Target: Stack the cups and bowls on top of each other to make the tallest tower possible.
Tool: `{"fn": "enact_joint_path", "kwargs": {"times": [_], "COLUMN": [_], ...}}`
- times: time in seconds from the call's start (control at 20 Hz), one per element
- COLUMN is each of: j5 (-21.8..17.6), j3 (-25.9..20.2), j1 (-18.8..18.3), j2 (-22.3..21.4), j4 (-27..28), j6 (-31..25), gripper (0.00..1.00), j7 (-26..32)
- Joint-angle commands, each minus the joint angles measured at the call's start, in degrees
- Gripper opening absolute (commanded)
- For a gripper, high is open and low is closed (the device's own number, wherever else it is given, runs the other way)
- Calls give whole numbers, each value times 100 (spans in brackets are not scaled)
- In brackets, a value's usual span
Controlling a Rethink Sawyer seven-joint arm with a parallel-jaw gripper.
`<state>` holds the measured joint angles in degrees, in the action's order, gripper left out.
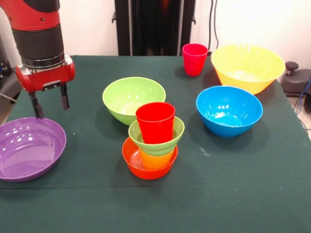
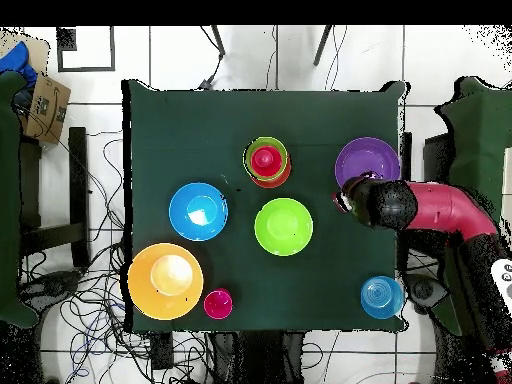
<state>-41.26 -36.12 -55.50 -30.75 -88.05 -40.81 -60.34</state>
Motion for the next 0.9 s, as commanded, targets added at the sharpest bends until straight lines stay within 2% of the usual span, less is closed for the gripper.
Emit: {"fn": "enact_joint_path", "kwargs": {"times": [0.05,0.5,0.7,0.9], "j5": [-55,-112,-247,-281], "j3": [190,251,314,256], "j1": [37,1,10,-30], "j2": [392,636,859,1071], "j4": [-290,-199,-46,132], "j6": [385,543,859,1030], "gripper": [100,100,100,100], "j7": [-243,-356,-437,-251]}}
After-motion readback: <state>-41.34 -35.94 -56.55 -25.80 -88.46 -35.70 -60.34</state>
